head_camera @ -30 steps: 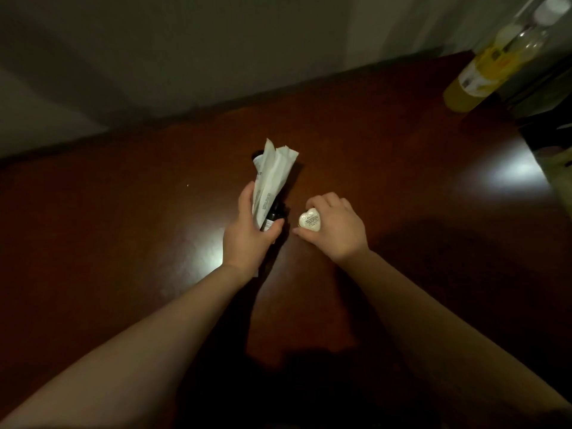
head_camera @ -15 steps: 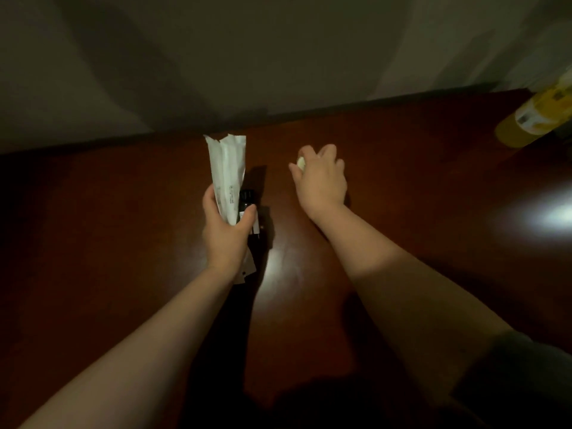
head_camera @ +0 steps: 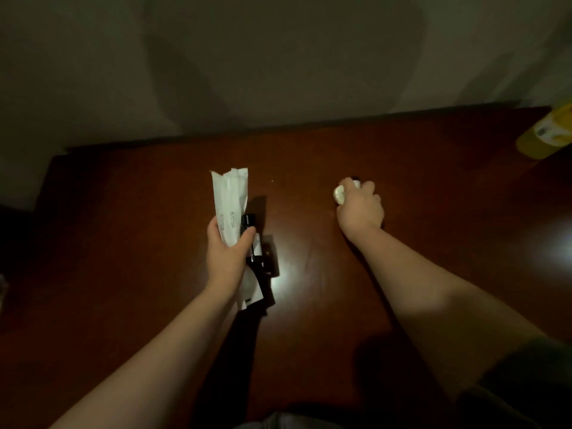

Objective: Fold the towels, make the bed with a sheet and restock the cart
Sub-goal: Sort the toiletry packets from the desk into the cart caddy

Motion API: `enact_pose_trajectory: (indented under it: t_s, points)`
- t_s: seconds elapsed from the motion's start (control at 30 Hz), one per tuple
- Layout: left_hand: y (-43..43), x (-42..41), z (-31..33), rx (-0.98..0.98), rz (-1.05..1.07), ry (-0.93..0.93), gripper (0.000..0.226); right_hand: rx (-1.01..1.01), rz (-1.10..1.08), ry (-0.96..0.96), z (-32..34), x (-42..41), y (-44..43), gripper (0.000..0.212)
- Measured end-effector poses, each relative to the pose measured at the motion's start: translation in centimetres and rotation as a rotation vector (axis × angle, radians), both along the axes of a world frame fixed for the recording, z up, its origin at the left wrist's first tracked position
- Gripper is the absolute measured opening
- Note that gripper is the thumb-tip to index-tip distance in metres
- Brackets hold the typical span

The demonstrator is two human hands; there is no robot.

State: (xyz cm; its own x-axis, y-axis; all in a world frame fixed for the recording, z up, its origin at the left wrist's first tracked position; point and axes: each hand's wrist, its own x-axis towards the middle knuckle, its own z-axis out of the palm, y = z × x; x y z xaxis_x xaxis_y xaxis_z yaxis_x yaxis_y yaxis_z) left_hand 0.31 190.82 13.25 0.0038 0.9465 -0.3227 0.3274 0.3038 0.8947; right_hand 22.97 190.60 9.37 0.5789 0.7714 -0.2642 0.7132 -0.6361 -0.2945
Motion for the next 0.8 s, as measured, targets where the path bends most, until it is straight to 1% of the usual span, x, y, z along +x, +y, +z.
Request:
enact_pose_trajectory:
  t_s: [0.1,0.2,0.3,0.43,0.57,0.63,0.7,0.8]
  points:
    - [-1.4,-1.6,0.5,-0.036,0.012,-0.016,0.059,-0.042,0.046,0.003,0.4,-2.4,-3.5,0.045]
    - [-2.9,-3.9,1.1,-0.026,0.005,-0.017,0.059,-0.101,0.133,-0.048,0.8,-5.3,-7.5,0.046]
    - [-4.8,-6.4,1.8,0.006,-0.057,-0.033,0.060,-0.095,0.087,-0.006,0.7,-8.2,-11.5,0.043]
    - [-7.9,-10.6,3.0,0.062,-0.137,-0.099,0.057,0.047,-0.122,0.144,1.4,-12.6,-15.4,0.039]
    - [-10.9,-16.6,3.6,-0.011,-0.180,-0.209,0.050,0.223,-0.311,0.293,3.9,-19.4,-18.8,0.041]
    - [-12.8,-19.5,4.4,-0.054,-0.229,-0.242,0.047,0.323,-0.425,0.420,5.5,-23.5,-21.2,0.036]
    - [-15.0,-22.0,5.2,-0.084,-0.282,-0.282,0.043,0.381,-0.472,0.518,7.3,-27.6,-24.0,0.032]
    - [-18.5,-24.2,6.9,-0.105,-0.348,-0.313,0.036,0.454,-0.473,0.546,10.1,-31.9,-28.5,0.030]
